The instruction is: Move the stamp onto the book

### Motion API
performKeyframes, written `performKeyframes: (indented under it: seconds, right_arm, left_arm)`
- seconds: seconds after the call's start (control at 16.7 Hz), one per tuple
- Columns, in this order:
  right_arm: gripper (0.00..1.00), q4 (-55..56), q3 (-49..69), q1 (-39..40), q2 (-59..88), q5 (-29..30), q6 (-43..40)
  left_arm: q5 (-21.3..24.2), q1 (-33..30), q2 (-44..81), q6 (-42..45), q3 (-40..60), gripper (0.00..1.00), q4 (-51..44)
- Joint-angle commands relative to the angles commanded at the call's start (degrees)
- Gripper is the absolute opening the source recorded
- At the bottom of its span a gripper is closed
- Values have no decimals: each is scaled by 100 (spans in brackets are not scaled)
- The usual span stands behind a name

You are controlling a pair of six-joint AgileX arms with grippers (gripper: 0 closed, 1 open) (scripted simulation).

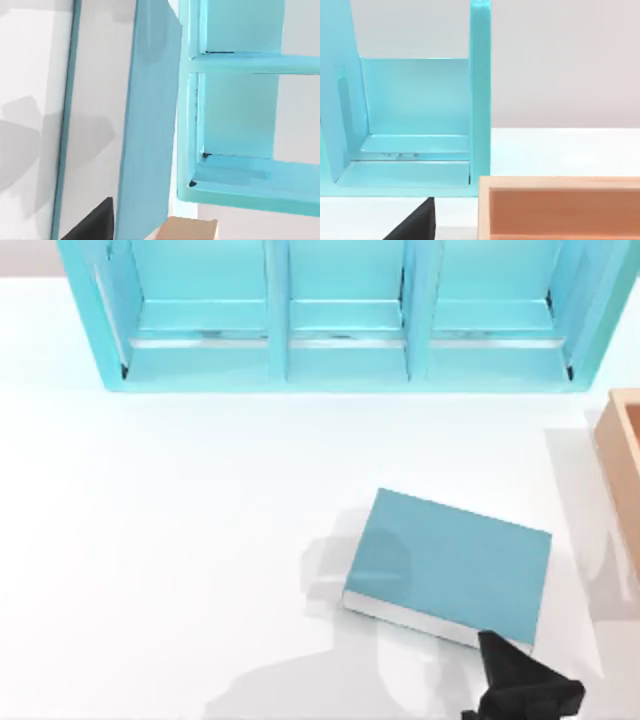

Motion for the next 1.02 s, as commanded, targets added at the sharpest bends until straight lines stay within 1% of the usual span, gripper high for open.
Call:
performKeyframes:
  seconds: [0.18,0.3,0.42,0.54,0.66,0.78,0.9,1.02]
  right_arm:
    - [100,0,0,0,0,0,0]
    - [100,0,0,0,0,0,0]
    - [100,0,0,0,0,0,0]
    - [100,0,0,0,0,0,0]
    - [100,0,0,0,0,0,0]
    - [100,0,0,0,0,0,0]
    - [100,0,0,0,0,0,0]
    - [100,0,0,0,0,0,0]
  left_arm:
    - [14,56,-55,57,-46,100,48]
    - [101,185,-271,319,-230,100,262]
    - [285,436,-710,850,-587,100,679]
    - [548,779,-1315,1594,-1065,100,1221]
    - [902,1230,-2083,2591,-1663,100,1879]
    - [1324,1764,-2953,3792,-2336,100,2595]
    - [1813,2377,-3914,5230,-3073,100,3342]
    - [2345,3038,-4928,6861,-3844,100,4088]
